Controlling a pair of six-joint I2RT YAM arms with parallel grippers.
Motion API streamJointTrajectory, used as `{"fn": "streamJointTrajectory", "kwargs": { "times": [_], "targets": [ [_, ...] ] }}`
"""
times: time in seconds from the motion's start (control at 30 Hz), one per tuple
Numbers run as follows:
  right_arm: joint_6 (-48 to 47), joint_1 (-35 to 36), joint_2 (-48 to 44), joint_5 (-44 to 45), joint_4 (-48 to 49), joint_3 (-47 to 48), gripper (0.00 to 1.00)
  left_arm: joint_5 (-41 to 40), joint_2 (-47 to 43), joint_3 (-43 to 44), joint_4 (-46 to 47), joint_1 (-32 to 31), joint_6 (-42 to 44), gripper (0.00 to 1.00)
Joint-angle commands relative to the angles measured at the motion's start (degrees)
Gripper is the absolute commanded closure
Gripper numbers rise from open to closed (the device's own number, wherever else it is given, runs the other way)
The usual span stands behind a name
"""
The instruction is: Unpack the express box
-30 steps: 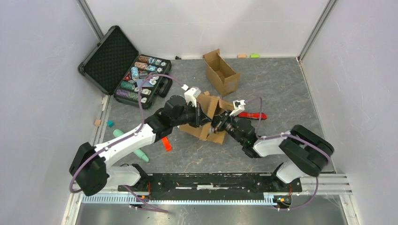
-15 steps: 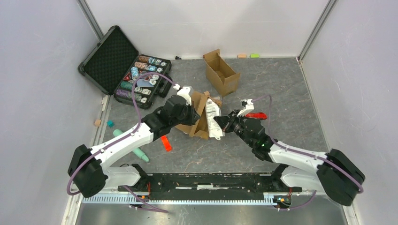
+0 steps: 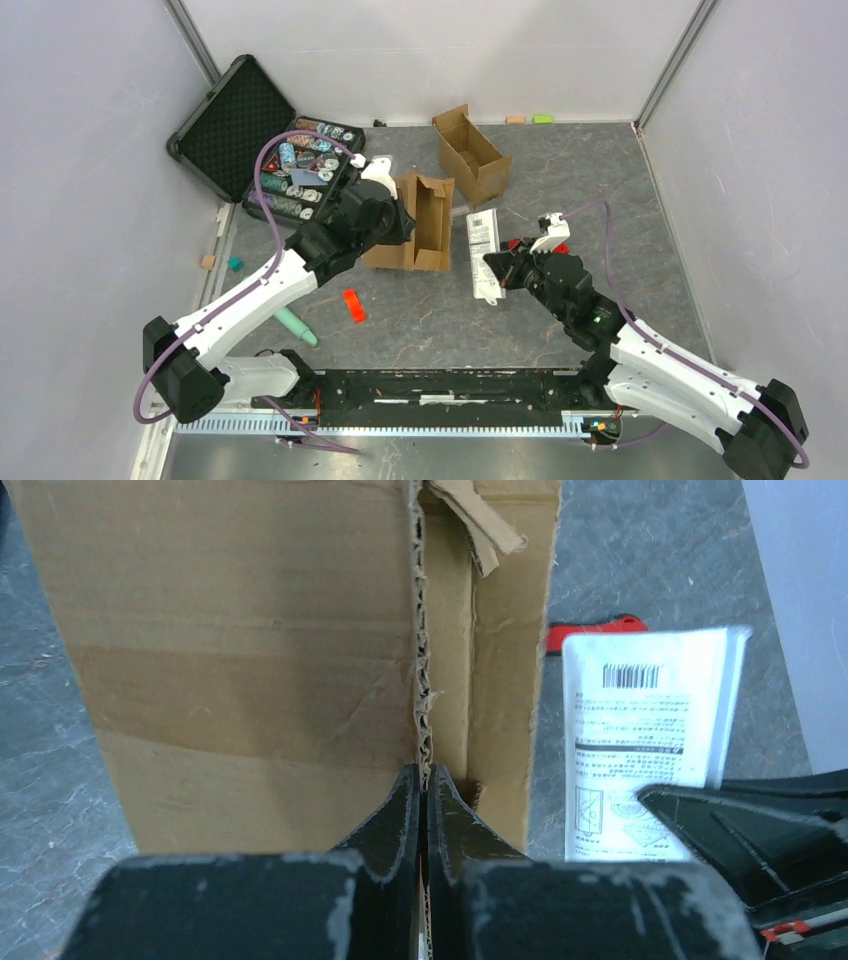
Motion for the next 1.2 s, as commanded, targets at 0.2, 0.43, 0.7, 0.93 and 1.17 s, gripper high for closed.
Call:
{"fn": "streamJointTrajectory", "kwargs": {
  "times": [0.2, 0.43, 0.7, 0.93, 1.17],
  "targets": [
    [-0.85, -0.01, 1.91, -6.47, -0.68, -1.78, 0.61, 4.72, -2.38, 8.57, 4.46, 1.04, -2.12, 0.98],
    [-2.59, -0.1, -3.64, 5.84, -13.68, 3.36, 0.19, 18.27, 4.04, 12.64, 12.73, 1.06, -7.86, 0.98],
    [-2.28, -0.07, -20.2, 23.04, -25.57, 7.86, 0.13, 30.3, 22.6, 25.47, 21.97, -0.25, -13.49, 0.98],
    [-4.56, -0.09, -21.05, 26.21, -29.92, 13.58, 0.02, 32.48, 41.23, 43.69, 23.53, -3.46, -16.91, 0.98],
    [-6.86, -0.1, -19.9, 26.92, -31.26, 16.51, 0.02, 32.84, 52.69, 57.64, 22.51, -5.62, -18.94, 0.98]
  ]
}}
